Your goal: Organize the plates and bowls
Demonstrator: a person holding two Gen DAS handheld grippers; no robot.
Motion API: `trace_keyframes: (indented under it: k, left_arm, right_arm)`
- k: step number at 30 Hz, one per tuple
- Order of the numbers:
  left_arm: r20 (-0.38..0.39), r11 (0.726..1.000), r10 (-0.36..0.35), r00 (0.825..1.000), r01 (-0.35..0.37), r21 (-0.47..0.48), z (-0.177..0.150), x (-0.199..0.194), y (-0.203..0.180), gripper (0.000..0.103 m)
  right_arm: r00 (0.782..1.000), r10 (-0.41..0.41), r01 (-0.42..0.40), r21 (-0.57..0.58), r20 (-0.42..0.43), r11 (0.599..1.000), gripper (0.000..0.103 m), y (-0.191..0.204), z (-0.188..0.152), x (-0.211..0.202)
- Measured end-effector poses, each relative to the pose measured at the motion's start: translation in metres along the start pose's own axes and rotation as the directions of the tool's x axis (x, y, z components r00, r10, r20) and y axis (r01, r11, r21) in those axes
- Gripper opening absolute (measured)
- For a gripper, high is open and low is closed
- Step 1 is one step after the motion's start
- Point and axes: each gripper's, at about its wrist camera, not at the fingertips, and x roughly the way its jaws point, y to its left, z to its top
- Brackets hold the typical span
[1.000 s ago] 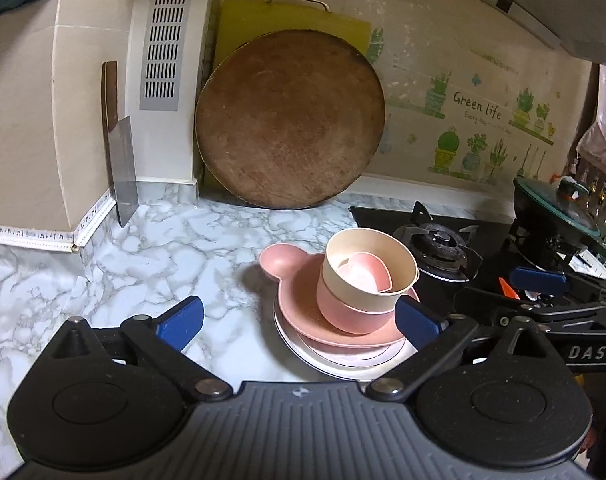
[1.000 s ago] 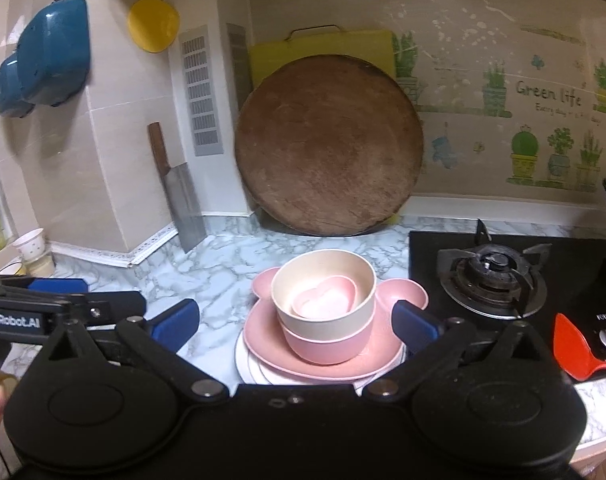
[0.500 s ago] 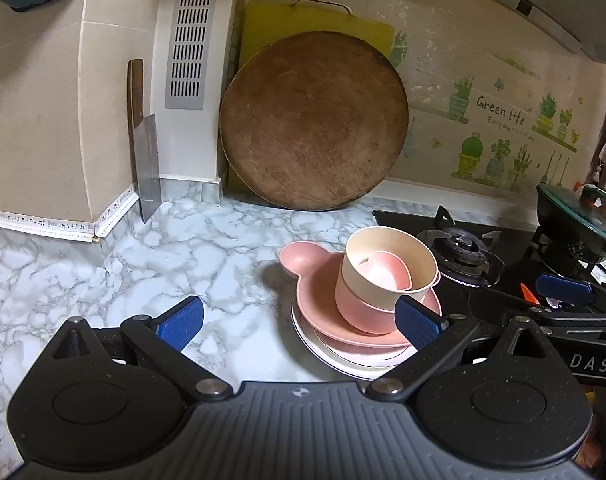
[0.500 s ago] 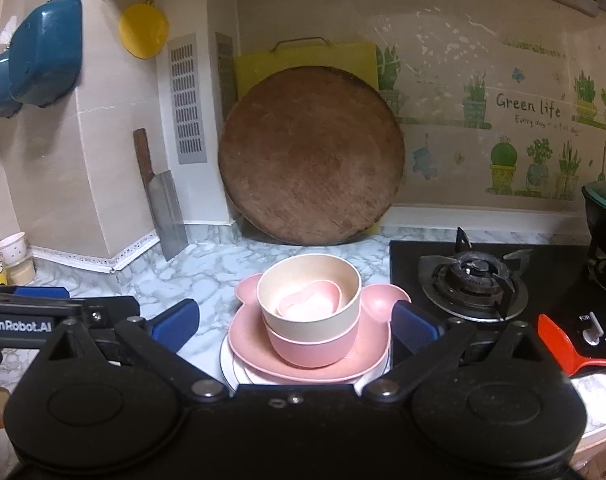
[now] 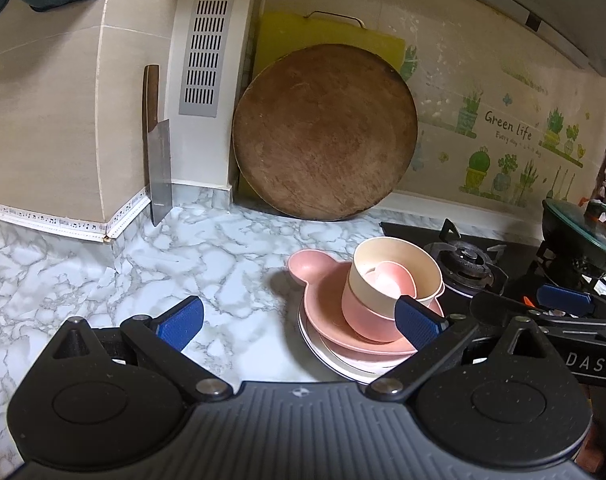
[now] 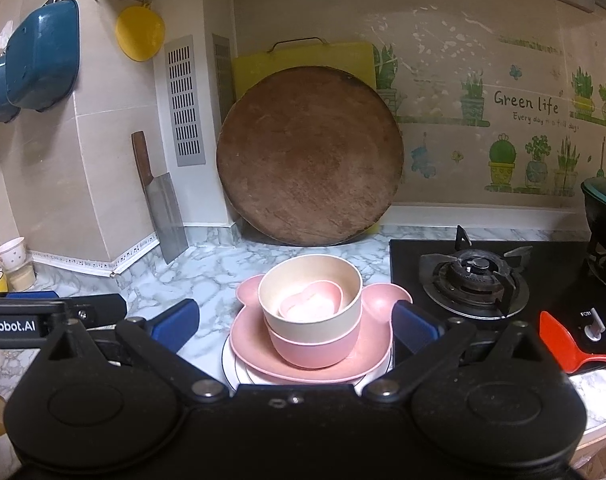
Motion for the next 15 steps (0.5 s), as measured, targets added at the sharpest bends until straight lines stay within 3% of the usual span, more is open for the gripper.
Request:
trace_keyframes:
  k: [15]
  left_arm:
    - [-0.003, 1.0, -0.014, 1.0, 0.014, 0.019, 0.0005, -0.0028, 0.0013, 0.102]
  right_arm:
    - [1.0, -0.004, 0.004, 0.006, -0.005, 1.0, 0.103, 0.0042, 0.001, 0.0009]
